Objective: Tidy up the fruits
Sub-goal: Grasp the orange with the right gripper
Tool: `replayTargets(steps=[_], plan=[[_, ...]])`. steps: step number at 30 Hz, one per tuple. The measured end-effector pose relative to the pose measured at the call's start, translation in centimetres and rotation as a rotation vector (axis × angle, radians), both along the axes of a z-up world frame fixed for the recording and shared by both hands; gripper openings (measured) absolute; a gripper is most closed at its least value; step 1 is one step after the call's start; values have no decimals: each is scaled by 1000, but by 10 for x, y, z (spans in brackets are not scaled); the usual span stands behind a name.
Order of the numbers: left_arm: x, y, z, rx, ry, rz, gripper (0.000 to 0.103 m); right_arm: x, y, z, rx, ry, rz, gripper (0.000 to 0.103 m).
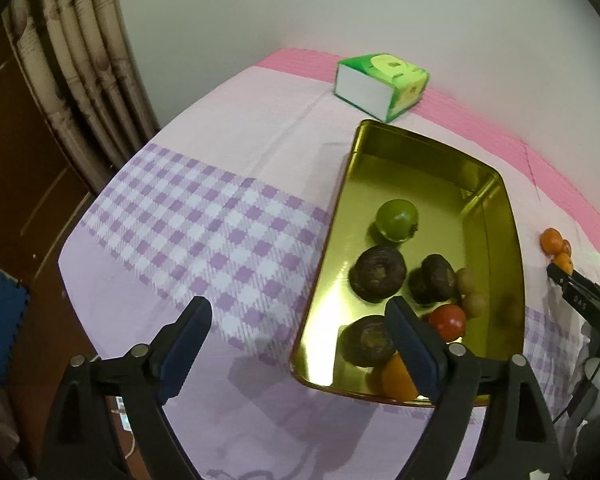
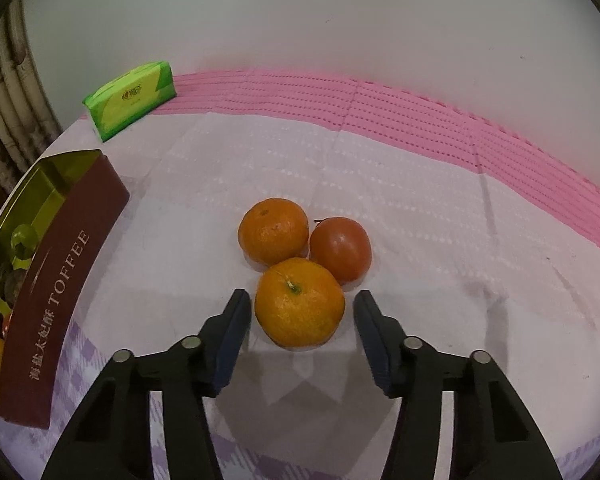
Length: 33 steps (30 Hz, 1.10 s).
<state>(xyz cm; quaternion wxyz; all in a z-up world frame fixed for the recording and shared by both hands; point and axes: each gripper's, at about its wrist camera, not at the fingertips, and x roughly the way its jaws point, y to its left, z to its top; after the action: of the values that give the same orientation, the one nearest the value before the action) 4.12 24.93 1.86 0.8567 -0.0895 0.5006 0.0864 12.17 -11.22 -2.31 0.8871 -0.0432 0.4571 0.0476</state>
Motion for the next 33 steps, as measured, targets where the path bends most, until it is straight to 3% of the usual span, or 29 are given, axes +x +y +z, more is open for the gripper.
replayTargets(steps=[2,19,33], plan=[[1,3,-2,-3,5,7,90,0,0,1,-1,-1,4,42],[3,4,-11,-5,26,18,92,-9,4,6,6,17,26,42],[1,7,-3,13,-6,39,92,-31,37,42,56,-32,98,42]])
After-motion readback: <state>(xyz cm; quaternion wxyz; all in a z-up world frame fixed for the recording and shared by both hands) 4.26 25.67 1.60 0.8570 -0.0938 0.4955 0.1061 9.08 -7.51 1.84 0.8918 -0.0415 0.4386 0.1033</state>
